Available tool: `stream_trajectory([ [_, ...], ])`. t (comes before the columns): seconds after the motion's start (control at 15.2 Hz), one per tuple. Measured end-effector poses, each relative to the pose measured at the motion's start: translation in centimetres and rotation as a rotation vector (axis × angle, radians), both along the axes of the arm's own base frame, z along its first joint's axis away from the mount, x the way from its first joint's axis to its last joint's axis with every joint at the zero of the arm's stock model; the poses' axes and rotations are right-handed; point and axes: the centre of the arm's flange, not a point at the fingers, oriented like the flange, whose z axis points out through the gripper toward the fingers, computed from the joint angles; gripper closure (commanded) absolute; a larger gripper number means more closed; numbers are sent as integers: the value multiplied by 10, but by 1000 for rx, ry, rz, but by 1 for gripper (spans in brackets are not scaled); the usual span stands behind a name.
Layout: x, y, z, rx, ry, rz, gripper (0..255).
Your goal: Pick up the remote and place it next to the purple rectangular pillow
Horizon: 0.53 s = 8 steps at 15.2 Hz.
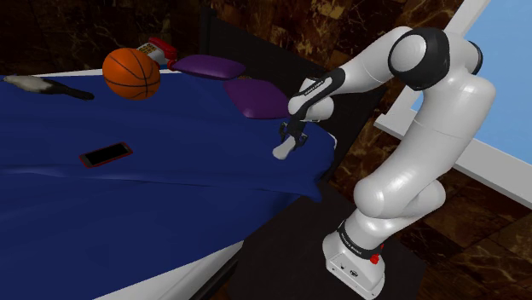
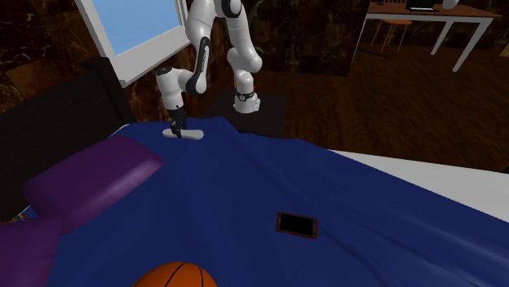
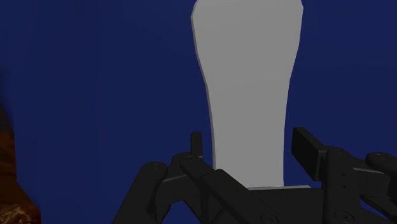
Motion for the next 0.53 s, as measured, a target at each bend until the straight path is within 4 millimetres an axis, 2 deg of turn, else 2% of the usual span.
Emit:
stream_trajectory([
  [0.2, 0, 0, 0, 0, 0, 0, 255],
  [0.26, 0, 0, 0, 0, 0, 0, 0],
  [0.53, 0, 0, 0, 0, -1, 0, 0],
])
